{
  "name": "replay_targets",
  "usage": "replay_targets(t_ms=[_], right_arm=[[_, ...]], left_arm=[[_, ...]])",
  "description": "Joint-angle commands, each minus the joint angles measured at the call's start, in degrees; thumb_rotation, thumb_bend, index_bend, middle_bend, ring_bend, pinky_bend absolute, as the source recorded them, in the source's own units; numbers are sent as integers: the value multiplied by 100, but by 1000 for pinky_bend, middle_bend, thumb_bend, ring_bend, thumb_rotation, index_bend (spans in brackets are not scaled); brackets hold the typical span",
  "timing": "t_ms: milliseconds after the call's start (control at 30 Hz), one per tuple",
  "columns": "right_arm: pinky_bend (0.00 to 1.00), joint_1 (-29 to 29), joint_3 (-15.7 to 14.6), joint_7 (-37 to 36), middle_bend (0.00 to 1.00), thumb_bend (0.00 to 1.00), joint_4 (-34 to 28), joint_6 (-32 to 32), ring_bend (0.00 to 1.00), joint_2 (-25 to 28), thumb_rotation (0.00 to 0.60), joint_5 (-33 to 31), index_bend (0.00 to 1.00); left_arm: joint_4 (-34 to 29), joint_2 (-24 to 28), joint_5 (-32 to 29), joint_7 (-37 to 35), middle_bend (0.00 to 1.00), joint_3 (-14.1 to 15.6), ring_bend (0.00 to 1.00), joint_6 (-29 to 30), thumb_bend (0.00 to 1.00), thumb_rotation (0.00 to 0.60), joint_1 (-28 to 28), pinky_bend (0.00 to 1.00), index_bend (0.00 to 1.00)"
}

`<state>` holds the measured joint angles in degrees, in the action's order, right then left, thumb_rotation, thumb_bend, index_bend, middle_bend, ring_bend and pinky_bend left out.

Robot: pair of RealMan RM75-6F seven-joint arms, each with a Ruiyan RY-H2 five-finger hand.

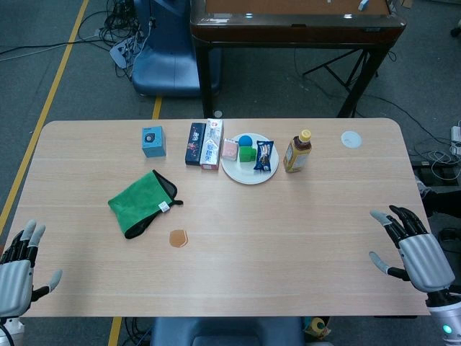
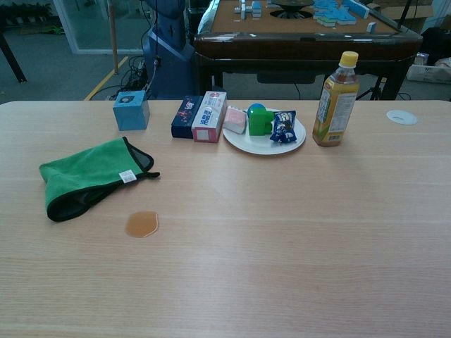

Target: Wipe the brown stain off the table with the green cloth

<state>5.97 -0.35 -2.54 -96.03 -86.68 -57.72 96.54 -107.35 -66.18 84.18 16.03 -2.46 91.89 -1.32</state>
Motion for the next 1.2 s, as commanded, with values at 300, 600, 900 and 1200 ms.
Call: replay_targets(t_ms=[300, 600, 900, 1200], right_arm=[[105, -7, 36, -53, 242, 368, 61, -12, 100, 7, 600, -62, 149], [105, -1, 121, -73, 242, 368, 51, -131, 100, 63, 600, -44, 149], [105, -62, 150, 99, 242, 368, -113, -243, 100, 172, 600, -45, 149], [105, -116, 143, 177, 242, 369, -212, -277, 100, 236, 600, -62, 149]], left_arm=[[-4, -72, -48, 75, 0, -47, 23, -131, 241, 600, 101, 152, 0], [234, 61, -194, -385, 0, -280, 23, -862, 241, 600, 610, 153, 0], [827, 2, -567, -871, 0, -592, 23, -2163, 241, 600, 1516, 153, 1], [1573, -561, -1878, -333, 55, -987, 175, -3185, 241, 600, 2338, 291, 111]])
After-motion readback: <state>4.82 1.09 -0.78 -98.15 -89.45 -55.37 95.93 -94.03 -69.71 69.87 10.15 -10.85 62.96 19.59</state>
